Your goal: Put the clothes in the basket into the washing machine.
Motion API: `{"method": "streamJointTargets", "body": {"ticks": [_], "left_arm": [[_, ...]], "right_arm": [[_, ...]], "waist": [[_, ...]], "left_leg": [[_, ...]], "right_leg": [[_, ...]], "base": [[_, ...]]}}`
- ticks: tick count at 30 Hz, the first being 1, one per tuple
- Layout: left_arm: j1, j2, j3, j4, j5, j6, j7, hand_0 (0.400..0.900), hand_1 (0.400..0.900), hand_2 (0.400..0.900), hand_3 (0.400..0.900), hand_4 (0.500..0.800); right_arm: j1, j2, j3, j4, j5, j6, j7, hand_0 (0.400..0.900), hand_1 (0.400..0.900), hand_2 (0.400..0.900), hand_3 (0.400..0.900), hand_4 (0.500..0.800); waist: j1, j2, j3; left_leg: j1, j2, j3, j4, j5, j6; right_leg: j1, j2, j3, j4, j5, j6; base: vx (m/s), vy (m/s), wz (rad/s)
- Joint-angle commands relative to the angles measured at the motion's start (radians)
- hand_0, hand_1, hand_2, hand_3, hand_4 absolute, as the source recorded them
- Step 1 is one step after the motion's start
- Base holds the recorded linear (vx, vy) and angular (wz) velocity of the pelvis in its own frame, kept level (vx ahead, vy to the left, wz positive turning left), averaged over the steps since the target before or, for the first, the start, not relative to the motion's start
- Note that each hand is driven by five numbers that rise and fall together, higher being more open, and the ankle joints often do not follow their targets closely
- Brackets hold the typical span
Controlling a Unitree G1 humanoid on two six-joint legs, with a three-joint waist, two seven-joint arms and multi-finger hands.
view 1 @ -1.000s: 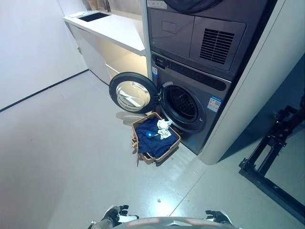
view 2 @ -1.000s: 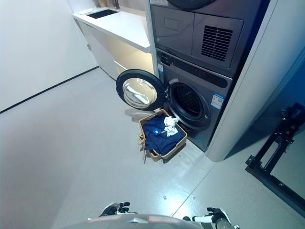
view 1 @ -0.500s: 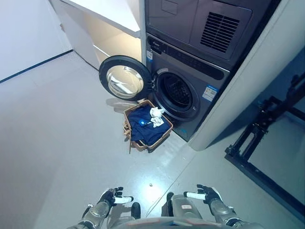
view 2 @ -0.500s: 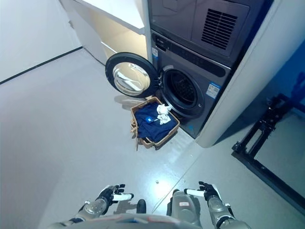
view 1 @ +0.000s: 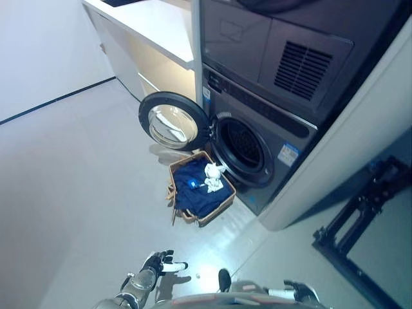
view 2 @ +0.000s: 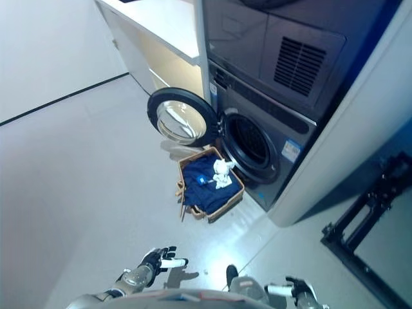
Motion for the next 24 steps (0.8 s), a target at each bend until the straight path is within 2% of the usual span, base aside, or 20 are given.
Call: {"method": "streamJointTargets", "body": {"ticks": [1,3,4,6,7,8,9,10,11,12,13,14,16,17,18,19,20,21,22,24], "left_arm": [[0.012,0.043,-0.001,-0.074,-0.028,-0.034,0.011,0.900,0.900,0.900,0.900,0.800],[0.022,0.046,0.001,-0.068,-0.022,-0.036,0.017,0.900,0.900,0.900,0.900,0.800],[0.024,0.051,0.001,-0.060,-0.019,-0.039,0.026,0.900,0.900,0.900,0.900,0.800],[0.029,0.055,0.000,-0.055,-0.018,-0.038,0.026,0.900,0.900,0.900,0.900,0.800],[0.033,0.067,0.006,-0.039,-0.017,-0.036,0.033,0.900,0.900,0.900,0.900,0.800],[0.035,0.069,0.010,-0.034,-0.016,-0.034,0.037,0.900,0.900,0.900,0.900,0.800],[0.034,0.071,0.014,-0.024,-0.015,-0.032,0.037,0.900,0.900,0.900,0.900,0.800],[0.035,0.071,0.014,-0.024,-0.015,-0.032,0.037,0.900,0.900,0.900,0.900,0.800],[0.039,0.068,0.022,-0.007,-0.016,-0.028,0.039,0.900,0.900,0.900,0.900,0.800],[0.051,0.069,0.034,0.005,-0.007,-0.023,0.036,0.900,0.900,0.900,0.900,0.800],[0.056,0.070,0.037,0.008,0.003,-0.024,0.034,0.900,0.900,0.900,0.900,0.800],[0.056,0.071,0.038,0.008,0.003,-0.024,0.034,0.900,0.900,0.900,0.900,0.800],[0.056,0.080,0.031,0.003,0.018,-0.027,0.026,0.900,0.900,0.900,0.900,0.800],[0.057,0.098,0.021,-0.002,0.028,-0.031,0.025,0.900,0.900,0.900,0.900,0.800],[0.057,0.097,0.021,-0.002,0.028,-0.031,0.025,0.900,0.900,0.900,0.900,0.800],[0.043,0.119,0.014,-0.035,0.033,-0.037,0.024,0.900,0.900,0.900,0.900,0.800],[0.035,0.131,0.010,-0.049,0.038,-0.040,0.026,0.900,0.900,0.900,0.900,0.800],[0.035,0.131,0.011,-0.049,0.038,-0.039,0.026,0.900,0.900,0.900,0.900,0.800],[0.016,0.151,0.016,-0.056,0.045,-0.040,0.024,0.900,0.900,0.900,0.900,0.800],[0.013,0.161,0.020,-0.051,0.050,-0.040,0.022,0.900,0.900,0.900,0.900,0.800]], "right_arm": [[-0.028,-0.024,0.049,-0.027,0.034,-0.027,-0.027,0.900,0.900,0.900,0.900,0.800],[-0.041,-0.018,0.076,-0.029,0.028,-0.032,-0.032,0.900,0.900,0.900,0.900,0.800],[-0.048,-0.012,0.092,-0.030,0.026,-0.035,-0.038,0.900,0.900,0.900,0.900,0.800],[-0.052,-0.007,0.099,-0.033,0.027,-0.038,-0.039,0.900,0.900,0.900,0.900,0.800],[-0.061,-0.001,0.118,-0.038,0.020,-0.043,-0.043,0.900,0.900,0.900,0.900,0.800],[-0.063,-0.001,0.128,-0.043,0.014,-0.046,-0.048,0.900,0.900,0.900,0.900,0.800],[-0.069,0.000,0.134,-0.044,0.009,-0.046,-0.049,0.900,0.900,0.900,0.900,0.800],[-0.069,0.000,0.134,-0.044,0.009,-0.046,-0.049,0.900,0.900,0.900,0.900,0.800],[-0.079,-0.001,0.140,-0.042,-0.002,-0.047,-0.055,0.900,0.900,0.900,0.900,0.800],[-0.086,-0.006,0.155,-0.046,-0.032,-0.043,-0.054,0.900,0.900,0.900,0.900,0.800],[-0.090,-0.006,0.169,-0.048,-0.059,-0.045,-0.053,0.900,0.900,0.900,0.900,0.800],[-0.090,-0.005,0.169,-0.048,-0.059,-0.045,-0.053,0.900,0.900,0.900,0.900,0.800],[-0.103,0.001,0.186,-0.052,-0.089,-0.045,-0.056,0.900,0.900,0.900,0.900,0.800],[-0.108,-0.003,0.192,-0.064,-0.120,-0.044,-0.063,0.900,0.900,0.900,0.900,0.800],[-0.108,-0.003,0.192,-0.064,-0.120,-0.044,-0.063,0.900,0.900,0.900,0.900,0.800],[-0.125,-0.024,0.231,-0.079,-0.204,-0.040,-0.073,0.900,0.900,0.900,0.900,0.800],[-0.141,-0.034,0.248,-0.089,-0.240,-0.037,-0.083,0.900,0.900,0.900,0.900,0.800],[-0.142,-0.033,0.248,-0.089,-0.240,-0.037,-0.083,0.900,0.900,0.900,0.900,0.800],[-0.172,-0.057,0.263,-0.099,-0.281,-0.038,-0.084,0.900,0.900,0.900,0.900,0.800],[-0.197,-0.088,0.272,-0.089,-0.321,-0.031,-0.081,0.900,0.900,0.900,0.900,0.800]], "waist": [[0.034,-0.030,0.032],[0.062,-0.044,0.032],[0.081,-0.048,0.042],[0.090,-0.054,0.043],[0.108,-0.041,0.036],[0.116,-0.032,0.037],[0.117,-0.026,0.036],[0.119,-0.029,0.041],[0.122,-0.027,0.033],[0.128,-0.015,0.013],[0.139,-0.013,-0.001],[0.139,-0.015,0.000],[0.151,-0.024,-0.021],[0.151,-0.039,-0.030],[0.151,-0.037,-0.033],[0.144,-0.035,-0.016],[0.140,-0.029,-0.002],[0.140,-0.030,-0.002],[0.131,-0.010,0.020],[0.126,-0.002,0.022]], "left_leg": [[0.021,-0.070,0.115,0.167,0.131,0.113],[-0.090,-0.100,0.126,0.083,0.099,0.134],[-0.134,-0.087,0.115,0.034,0.088,0.140],[-0.141,-0.076,0.105,-0.024,0.091,0.142],[-0.143,-0.024,0.051,-0.307,0.161,0.124],[-0.146,0.001,0.033,-0.443,0.194,0.117],[-0.141,0.025,0.032,-0.543,0.218,0.112],[-0.129,0.024,0.036,-0.554,0.223,0.112],[-0.141,0.045,0.042,-0.630,0.235,0.101],[-0.118,0.058,0.054,-0.634,0.249,0.095],[-0.105,0.052,0.038,-0.627,0.273,0.095],[-0.103,0.050,0.039,-0.627,0.273,0.095],[-0.084,0.040,0.045,-0.607,0.288,0.104],[-0.051,0.007,0.056,-0.588,0.266,0.127],[-0.054,0.009,0.056,-0.588,0.266,0.127],[-0.014,-0.021,0.054,-0.582,0.239,0.152],[0.001,-0.026,0.049,-0.581,0.231,0.163],[0.001,-0.028,0.049,-0.580,0.231,0.163],[0.031,-0.030,0.037,-0.589,0.220,0.176],[0.064,-0.038,0.027,-0.613,0.210,0.179]], "right_leg": [[0.009,-0.001,0.081,-0.011,0.008,0.006],[0.057,0.007,0.103,-0.023,-0.018,0.007],[0.087,0.014,0.115,-0.032,-0.035,0.011],[0.104,0.012,0.121,-0.039,-0.044,0.014],[0.142,0.032,0.139,-0.052,-0.075,0.030],[0.167,0.036,0.144,-0.061,-0.089,0.037],[0.196,0.036,0.154,-0.071,-0.103,0.044],[0.203,0.033,0.156,-0.073,-0.104,0.044],[0.226,0.030,0.169,-0.076,-0.126,0.050],[0.261,0.017,0.185,-0.069,-0.146,0.059],[0.281,0.004,0.186,-0.057,-0.155,0.069],[0.284,0.003,0.186,-0.058,-0.156,0.069],[0.279,-0.019,0.190,0.001,-0.153,0.092],[0.222,-0.037,0.179,0.190,-0.070,0.131],[0.219,-0.035,0.179,0.189,-0.069,0.130],[0.126,-0.036,0.168,0.390,0.068,0.161],[0.082,-0.023,0.161,0.481,0.108,0.167],[0.081,-0.024,0.161,0.484,0.106,0.167],[0.001,-0.002,0.141,0.591,0.119,0.161],[-0.056,-0.033,0.102,0.528,0.072,0.132]], "base": [[0.36,-0.150,-0.26],[0.38,-0.088,-0.35],[0.35,-0.045,-0.38],[0.32,0.019,-0.34],[0.46,0.099,-0.40],[0.62,0.142,-0.51],[0.32,0.087,-0.25],[0.36,0.115,-0.30],[0.49,0.214,-0.57],[0.67,0.322,-0.80],[0.47,0.250,-0.63],[0.36,0.211,-0.40],[0.42,0.272,-0.18],[0.37,0.258,0.00],[0.41,0.350,0.20],[0.22,0.257,0.21],[0.22,0.256,0.22],[0.20,0.237,0.23],[0.21,0.210,0.20],[0.28,0.199,0.21]]}}
